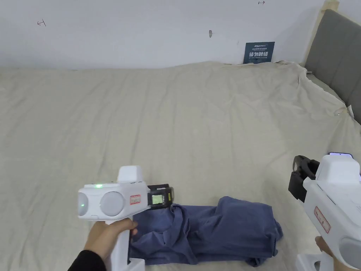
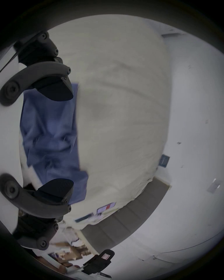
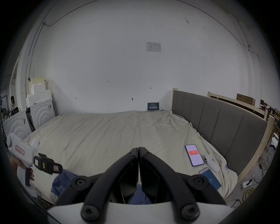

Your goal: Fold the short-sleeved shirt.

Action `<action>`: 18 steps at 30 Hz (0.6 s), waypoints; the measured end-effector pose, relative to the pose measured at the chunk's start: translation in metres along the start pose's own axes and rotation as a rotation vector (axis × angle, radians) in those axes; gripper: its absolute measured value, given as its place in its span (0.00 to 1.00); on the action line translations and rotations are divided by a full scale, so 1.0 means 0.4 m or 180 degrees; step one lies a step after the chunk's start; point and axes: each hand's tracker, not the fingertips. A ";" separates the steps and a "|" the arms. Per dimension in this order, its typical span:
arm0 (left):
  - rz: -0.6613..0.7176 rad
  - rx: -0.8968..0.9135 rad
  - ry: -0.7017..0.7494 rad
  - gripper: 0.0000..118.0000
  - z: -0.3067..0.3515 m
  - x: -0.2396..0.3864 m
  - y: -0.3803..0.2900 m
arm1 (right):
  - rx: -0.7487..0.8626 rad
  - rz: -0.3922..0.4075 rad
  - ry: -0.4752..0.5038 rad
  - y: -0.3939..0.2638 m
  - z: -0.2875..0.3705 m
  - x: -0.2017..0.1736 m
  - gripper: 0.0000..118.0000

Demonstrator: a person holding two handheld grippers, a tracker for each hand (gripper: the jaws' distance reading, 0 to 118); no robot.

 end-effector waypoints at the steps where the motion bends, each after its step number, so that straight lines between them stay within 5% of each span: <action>1: -0.0075 0.0088 0.0129 0.91 0.010 -0.018 -0.007 | 0.0003 -0.0002 0.0005 0.000 0.000 -0.002 0.00; 4: -0.0242 0.0274 0.0435 0.80 0.006 -0.070 -0.038 | 0.0007 0.0001 0.0017 0.001 -0.001 -0.005 0.00; 8: -0.0253 0.0441 0.0440 0.15 0.002 -0.110 -0.088 | 0.0000 0.0009 0.0024 0.001 -0.002 -0.008 0.00; 10: -0.0213 0.0430 0.0426 0.04 -0.014 -0.122 -0.117 | -0.0005 0.0013 0.0021 0.001 -0.001 -0.008 0.00; 18: -0.0155 0.0124 0.0309 0.00 -0.111 -0.082 -0.209 | -0.0044 0.0007 0.0005 0.001 0.001 0.004 0.00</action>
